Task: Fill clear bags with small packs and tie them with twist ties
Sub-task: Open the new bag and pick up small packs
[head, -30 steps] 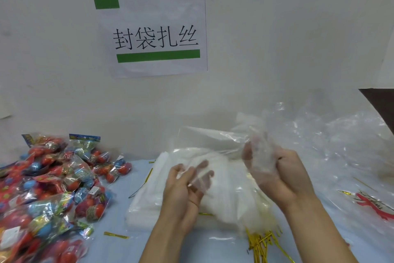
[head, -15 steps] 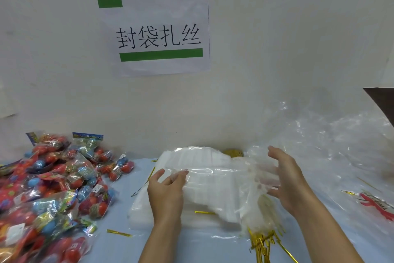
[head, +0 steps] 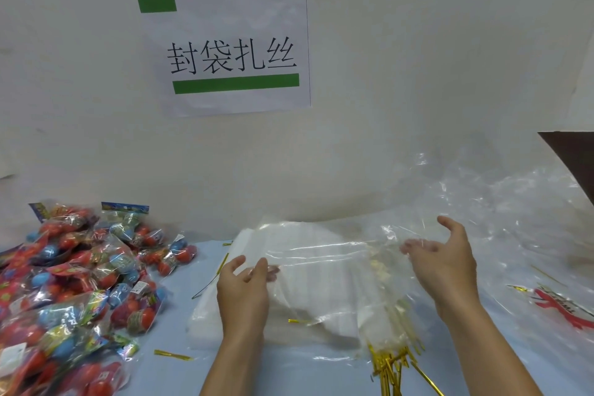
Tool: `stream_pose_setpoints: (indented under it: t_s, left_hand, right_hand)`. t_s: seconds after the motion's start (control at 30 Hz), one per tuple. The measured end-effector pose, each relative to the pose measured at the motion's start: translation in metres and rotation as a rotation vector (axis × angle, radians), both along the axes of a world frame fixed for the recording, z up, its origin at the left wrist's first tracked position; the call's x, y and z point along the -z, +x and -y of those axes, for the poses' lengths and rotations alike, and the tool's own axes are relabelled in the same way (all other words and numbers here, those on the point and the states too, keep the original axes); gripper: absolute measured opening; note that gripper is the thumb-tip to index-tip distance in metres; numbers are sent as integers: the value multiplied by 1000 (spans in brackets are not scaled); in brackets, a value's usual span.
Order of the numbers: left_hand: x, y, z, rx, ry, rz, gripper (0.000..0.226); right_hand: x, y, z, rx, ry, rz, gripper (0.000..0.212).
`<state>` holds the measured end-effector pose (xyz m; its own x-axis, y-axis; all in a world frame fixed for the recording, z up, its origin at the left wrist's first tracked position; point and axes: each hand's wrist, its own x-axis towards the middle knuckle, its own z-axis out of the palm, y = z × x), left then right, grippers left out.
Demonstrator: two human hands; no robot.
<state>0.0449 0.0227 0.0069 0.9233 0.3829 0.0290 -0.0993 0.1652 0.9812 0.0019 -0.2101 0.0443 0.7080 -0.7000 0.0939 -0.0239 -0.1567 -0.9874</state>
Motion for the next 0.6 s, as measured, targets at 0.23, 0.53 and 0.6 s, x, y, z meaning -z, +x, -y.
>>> stream_pose_setpoints:
  t_s: [0.23, 0.53, 0.6]
  left_hand:
    - [-8, -6, -12, -166, -132, 48, 6]
    - [-6, -6, 8, -58, 6, 60, 26]
    - [-5, -8, 11, 27, 18, 70, 18]
  right_hand:
    - [-2, -1, -17, 22, -322, -39, 52]
    - [0, 7, -79, -382, -564, -69, 11]
    - [10, 9, -87, -465, -558, -130, 16]
